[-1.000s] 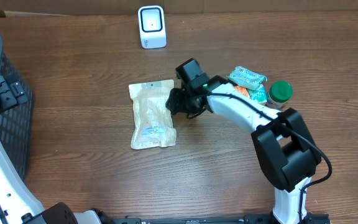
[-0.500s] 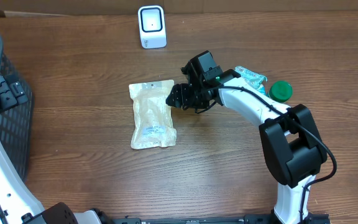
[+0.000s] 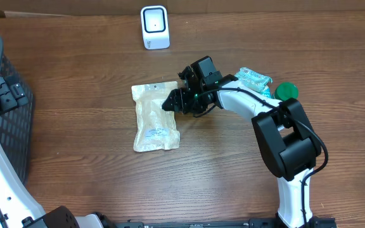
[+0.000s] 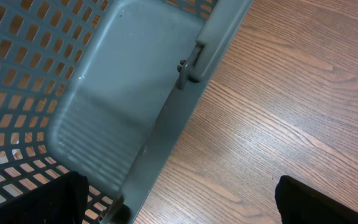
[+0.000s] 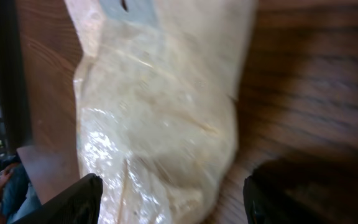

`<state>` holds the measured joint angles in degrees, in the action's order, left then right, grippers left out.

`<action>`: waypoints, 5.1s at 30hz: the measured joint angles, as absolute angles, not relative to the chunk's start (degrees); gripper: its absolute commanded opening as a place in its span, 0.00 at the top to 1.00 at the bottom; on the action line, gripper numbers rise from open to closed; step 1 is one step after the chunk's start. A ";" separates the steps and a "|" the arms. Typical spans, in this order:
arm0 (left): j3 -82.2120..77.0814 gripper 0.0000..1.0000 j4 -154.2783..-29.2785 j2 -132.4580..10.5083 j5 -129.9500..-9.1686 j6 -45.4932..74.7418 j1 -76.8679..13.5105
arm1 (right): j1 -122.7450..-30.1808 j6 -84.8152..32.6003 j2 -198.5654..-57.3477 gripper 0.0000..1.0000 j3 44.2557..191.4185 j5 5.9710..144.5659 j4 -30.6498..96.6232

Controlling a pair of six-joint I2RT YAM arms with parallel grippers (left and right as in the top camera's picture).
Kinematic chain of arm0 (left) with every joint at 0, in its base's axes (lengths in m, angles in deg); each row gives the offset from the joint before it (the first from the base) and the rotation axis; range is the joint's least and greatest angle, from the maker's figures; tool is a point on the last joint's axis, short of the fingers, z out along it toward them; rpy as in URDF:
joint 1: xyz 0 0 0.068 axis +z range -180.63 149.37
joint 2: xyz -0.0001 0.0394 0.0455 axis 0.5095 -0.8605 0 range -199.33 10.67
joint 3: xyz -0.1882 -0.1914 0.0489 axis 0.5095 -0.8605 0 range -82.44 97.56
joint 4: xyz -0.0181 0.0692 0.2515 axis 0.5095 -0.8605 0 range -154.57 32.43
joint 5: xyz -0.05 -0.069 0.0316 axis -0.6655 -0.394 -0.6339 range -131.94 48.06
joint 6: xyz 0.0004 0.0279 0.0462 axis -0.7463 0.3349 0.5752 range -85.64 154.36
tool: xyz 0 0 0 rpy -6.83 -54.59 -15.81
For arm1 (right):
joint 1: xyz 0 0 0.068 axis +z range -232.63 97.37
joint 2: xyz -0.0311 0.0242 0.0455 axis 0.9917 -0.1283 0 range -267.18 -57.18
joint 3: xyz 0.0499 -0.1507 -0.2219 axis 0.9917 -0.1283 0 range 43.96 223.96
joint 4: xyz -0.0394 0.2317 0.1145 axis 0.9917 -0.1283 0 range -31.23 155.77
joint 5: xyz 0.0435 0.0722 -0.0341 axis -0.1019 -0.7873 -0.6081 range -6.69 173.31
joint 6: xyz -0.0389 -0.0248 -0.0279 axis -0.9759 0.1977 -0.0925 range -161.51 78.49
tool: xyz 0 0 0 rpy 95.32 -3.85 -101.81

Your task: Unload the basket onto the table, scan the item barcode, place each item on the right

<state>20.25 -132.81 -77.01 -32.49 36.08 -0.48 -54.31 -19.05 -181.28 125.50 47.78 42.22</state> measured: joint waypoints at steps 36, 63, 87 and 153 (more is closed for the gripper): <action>20.25 0.00 -132.79 -76.99 -32.47 36.08 -0.48 | -53.33 -18.89 -177.17 0.96 146.46 70.95 0.61; 20.25 0.00 -132.79 -76.99 -32.49 36.10 -0.48 | -29.26 -27.79 -183.27 0.31 153.13 87.80 -2.65; 20.25 0.00 -132.81 -76.99 -32.49 36.08 -0.48 | -61.57 -33.32 -183.31 0.57 149.34 69.16 -12.09; 20.25 0.00 -132.81 -77.01 -32.49 36.08 -0.48 | -46.99 -27.81 -191.31 0.33 151.25 77.75 35.07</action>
<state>20.25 -132.81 -77.01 -32.49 36.08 -0.48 -46.99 -27.81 -191.31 151.25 77.75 35.07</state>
